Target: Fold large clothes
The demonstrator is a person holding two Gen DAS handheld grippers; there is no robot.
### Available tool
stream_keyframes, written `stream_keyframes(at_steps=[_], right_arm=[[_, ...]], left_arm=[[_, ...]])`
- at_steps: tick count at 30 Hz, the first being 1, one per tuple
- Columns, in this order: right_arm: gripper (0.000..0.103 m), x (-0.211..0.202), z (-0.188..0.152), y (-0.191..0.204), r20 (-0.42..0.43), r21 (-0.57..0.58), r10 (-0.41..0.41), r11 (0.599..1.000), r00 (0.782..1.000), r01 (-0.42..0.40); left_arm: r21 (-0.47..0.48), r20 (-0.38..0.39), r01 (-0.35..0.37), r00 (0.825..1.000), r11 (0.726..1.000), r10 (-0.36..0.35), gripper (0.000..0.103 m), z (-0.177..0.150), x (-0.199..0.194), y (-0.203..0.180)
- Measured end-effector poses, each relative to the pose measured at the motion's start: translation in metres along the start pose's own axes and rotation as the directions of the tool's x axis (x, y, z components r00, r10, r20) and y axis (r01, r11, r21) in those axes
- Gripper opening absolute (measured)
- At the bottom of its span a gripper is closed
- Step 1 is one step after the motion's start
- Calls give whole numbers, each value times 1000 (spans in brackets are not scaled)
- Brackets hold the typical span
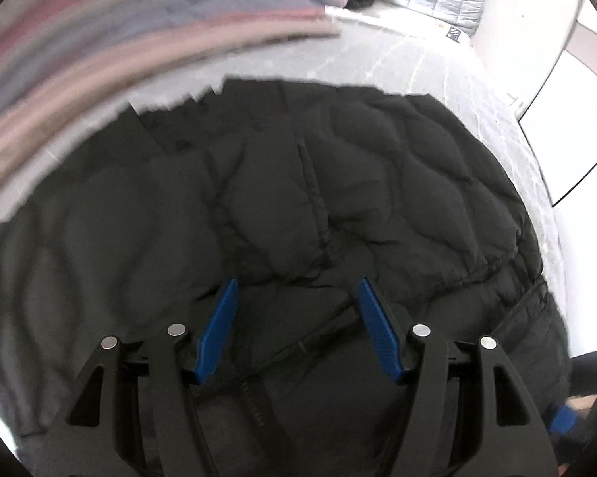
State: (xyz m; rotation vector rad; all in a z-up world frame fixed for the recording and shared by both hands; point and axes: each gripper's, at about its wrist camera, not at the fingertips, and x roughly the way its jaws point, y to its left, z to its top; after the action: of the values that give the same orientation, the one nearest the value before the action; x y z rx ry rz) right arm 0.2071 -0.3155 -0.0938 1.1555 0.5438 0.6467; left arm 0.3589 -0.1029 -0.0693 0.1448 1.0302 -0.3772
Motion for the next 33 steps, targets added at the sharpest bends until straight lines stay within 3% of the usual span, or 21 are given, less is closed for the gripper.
stream_keyframes(at_steps=[4,6,8,9,12,15,18,21,25,28,33], right_arm=[[72,-6,4,4,3,-12,1,1000,1000,-1],[77,-11,13,10,-23,-25,1,1000,1000,-1],[80,-20,25,23,-58,-74,-18,997,998,14],[81,-28,31,27,-65,-97,-24,995,998,18],[83,-55,42,35,-105,-153,-74,987,992,57],[83,-104,53,32,-148,-222,-227,956,963,191],[84,-155,58,10,-164,-182,-319,940,933,290],[85,-193,55,-18,-190,-133,-396,917,898,376],[85,-208,38,-50,-267,-99,-447,894,854,437],[85,-209,20,-68,-346,-96,-456,886,820,453],[85,-202,-4,-83,-459,-88,-418,899,784,428]], left_arm=[[57,65,-51,997,997,47,60,-18,-44,0],[70,64,-26,998,997,21,60,-32,-69,6],[54,39,54,998,997,-56,60,-52,-97,21],[30,12,121,993,992,-121,61,-66,-113,33],[-35,-13,224,974,974,-225,71,-101,-149,64],[-142,8,262,965,955,-263,76,-149,-194,113],[-262,26,278,959,924,-282,87,-194,-220,159],[-385,13,260,961,885,-277,87,-235,-231,200],[-488,-35,234,958,841,-286,87,-281,-223,230],[-553,-70,248,937,795,-341,87,-309,-207,237],[-585,-96,283,906,760,-412,87,-335,-193,227]])
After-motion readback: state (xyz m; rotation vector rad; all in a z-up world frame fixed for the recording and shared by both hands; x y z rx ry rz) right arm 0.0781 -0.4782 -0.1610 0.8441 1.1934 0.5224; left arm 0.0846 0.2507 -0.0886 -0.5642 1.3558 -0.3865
